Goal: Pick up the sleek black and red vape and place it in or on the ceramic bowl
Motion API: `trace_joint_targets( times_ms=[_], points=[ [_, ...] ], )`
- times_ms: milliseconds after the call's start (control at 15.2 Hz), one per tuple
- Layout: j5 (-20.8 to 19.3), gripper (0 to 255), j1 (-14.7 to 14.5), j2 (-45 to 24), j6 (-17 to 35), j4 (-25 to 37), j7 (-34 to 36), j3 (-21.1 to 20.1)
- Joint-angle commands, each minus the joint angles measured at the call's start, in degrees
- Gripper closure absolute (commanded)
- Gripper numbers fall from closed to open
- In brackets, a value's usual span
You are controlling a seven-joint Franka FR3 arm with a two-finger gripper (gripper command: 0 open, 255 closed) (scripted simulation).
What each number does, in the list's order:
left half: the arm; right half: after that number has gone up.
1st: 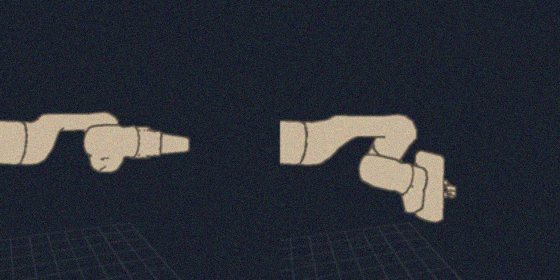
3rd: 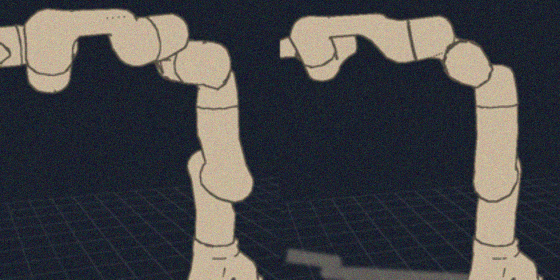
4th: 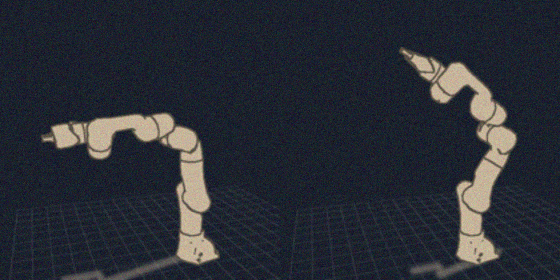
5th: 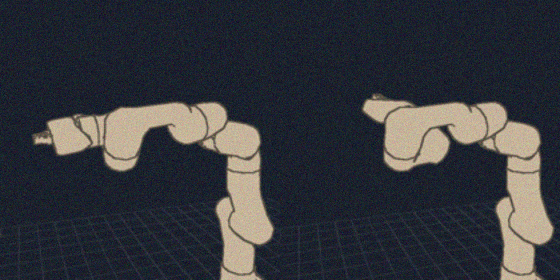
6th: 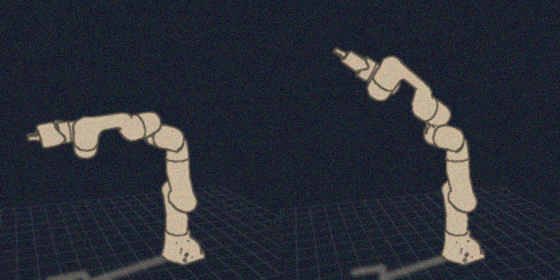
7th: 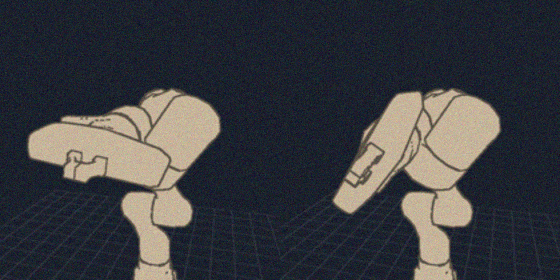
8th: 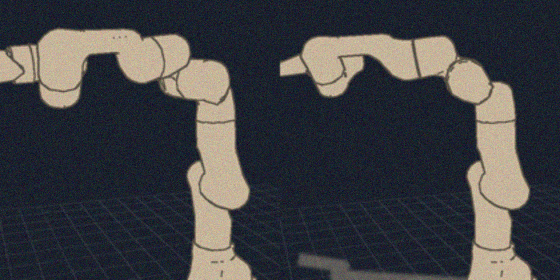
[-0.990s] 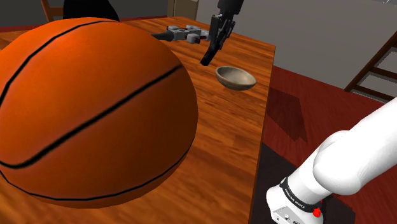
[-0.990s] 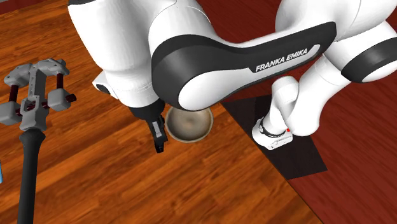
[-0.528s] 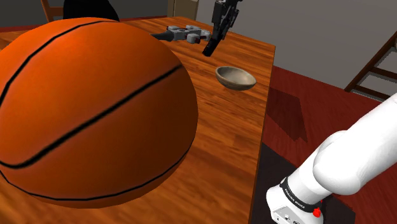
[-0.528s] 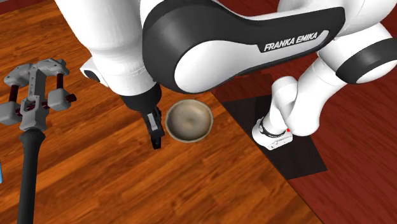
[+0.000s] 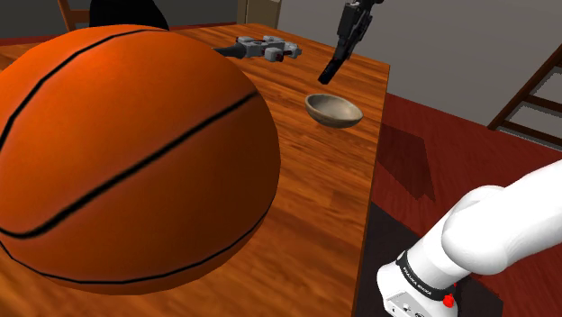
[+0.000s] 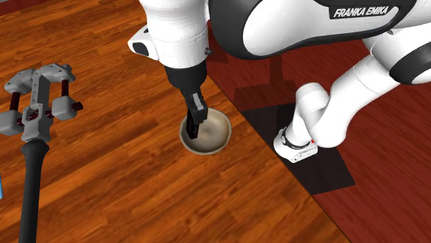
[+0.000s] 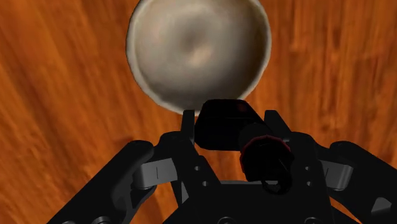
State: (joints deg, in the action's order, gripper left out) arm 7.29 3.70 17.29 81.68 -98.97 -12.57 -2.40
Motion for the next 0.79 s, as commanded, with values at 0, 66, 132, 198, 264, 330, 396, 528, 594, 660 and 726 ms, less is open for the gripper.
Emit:
trace_joint_targets(
  times_ms=[0,66,132,198,264,330,396,528,594,660,726],
  points=[
    [-0.2,255,0.5,4.1,-0.8,-3.5,-1.6,1.1],
    [-0.2,255,0.5,4.4,-0.1,-4.6,-1.7,1.1],
    [-0.2,255,0.5,4.8,0.7,-5.7,-1.7,1.1],
    [-0.2,255,0.5,5.1,1.5,-6.8,-1.8,1.1],
    [-0.2,255,0.5,5.4,2.3,-7.9,-1.9,1.0],
    [-0.2,255,0.5,5.7,3.0,-8.9,-2.0,1.0],
    [-0.2,255,0.5,5.9,3.8,-10.0,-2.1,1.0],
    [-0.2,255,0.5,6.4,5.3,-12.0,-2.2,1.0],
    [-0.2,255,0.5,6.7,6.1,-13.0,-2.3,1.0],
    [-0.2,255,0.5,6.9,6.8,-14.0,-2.4,0.9],
    [-0.2,255,0.5,7.1,7.6,-14.9,-2.5,0.9]
  ],
)
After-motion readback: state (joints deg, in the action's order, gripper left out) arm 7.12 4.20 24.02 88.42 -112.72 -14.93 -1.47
